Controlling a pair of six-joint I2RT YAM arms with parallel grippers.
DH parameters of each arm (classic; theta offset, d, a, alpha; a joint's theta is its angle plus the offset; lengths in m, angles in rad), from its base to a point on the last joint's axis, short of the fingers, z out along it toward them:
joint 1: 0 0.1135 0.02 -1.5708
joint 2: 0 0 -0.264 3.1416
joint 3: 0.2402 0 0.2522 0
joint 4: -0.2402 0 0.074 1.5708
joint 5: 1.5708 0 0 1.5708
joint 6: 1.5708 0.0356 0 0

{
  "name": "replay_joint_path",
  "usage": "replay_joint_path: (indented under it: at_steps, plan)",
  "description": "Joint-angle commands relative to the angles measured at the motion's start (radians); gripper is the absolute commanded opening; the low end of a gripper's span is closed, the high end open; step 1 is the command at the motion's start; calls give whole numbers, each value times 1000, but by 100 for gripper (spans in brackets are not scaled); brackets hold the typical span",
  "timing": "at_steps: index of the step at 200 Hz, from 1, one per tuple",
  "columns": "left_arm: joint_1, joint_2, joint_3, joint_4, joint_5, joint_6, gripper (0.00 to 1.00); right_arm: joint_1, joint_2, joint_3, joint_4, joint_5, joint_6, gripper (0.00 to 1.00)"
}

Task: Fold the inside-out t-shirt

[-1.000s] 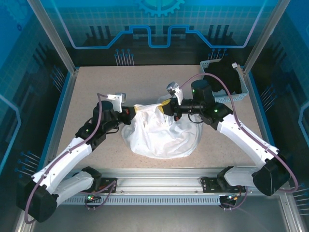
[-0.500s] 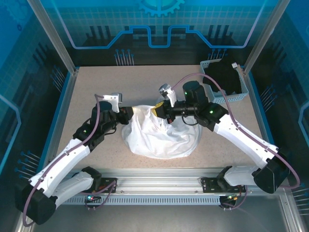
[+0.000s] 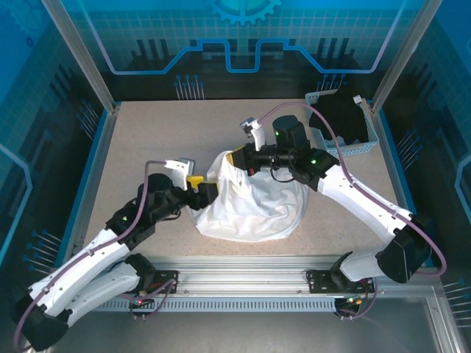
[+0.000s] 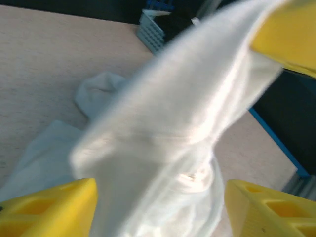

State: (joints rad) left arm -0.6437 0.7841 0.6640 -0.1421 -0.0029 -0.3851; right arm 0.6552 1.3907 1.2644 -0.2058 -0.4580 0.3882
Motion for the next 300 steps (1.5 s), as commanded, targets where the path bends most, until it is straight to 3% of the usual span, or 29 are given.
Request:
replay_joint_path:
  at_steps: [1, 46, 84, 108, 130, 140, 178, 210, 226, 275, 287, 300]
  plan:
    - [-34, 91, 21, 76, 12, 19, 73, -9, 7, 34, 65, -59, 72, 0]
    - [-37, 282, 82, 182, -35, 38, 74, -12, 7, 23, 85, -84, 107, 0]
    - [-35, 357, 105, 267, 4, 34, 60, -21, 1, -6, 100, -90, 121, 0]
    - [-33, 385, 105, 290, 22, 38, 43, -27, 0, -17, 105, -91, 123, 0]
    - [-19, 374, 81, 332, 66, 25, 12, -40, -3, -32, 99, -86, 120, 0]
    - [-7, 359, 63, 355, 97, 11, 0, -48, -7, -39, 83, -76, 110, 5]
    - [81, 280, -15, 426, 255, -62, 0, -70, -66, -66, -94, 102, -47, 36]
    - [108, 228, -50, 417, 293, -53, 0, -71, -176, -206, -89, 177, -157, 49]
    - [115, 206, -62, 413, 295, -51, 0, -68, -196, -273, -41, 158, -161, 54]
    - [124, 187, -73, 401, 302, -44, 0, -31, -58, -300, 100, 71, -122, 58]
    - [125, 186, -76, 398, 304, -44, 0, -30, -30, -286, 123, 58, -121, 53]
    - [124, 184, -80, 391, 301, -40, 0, -29, -16, -273, 137, 46, -117, 35]
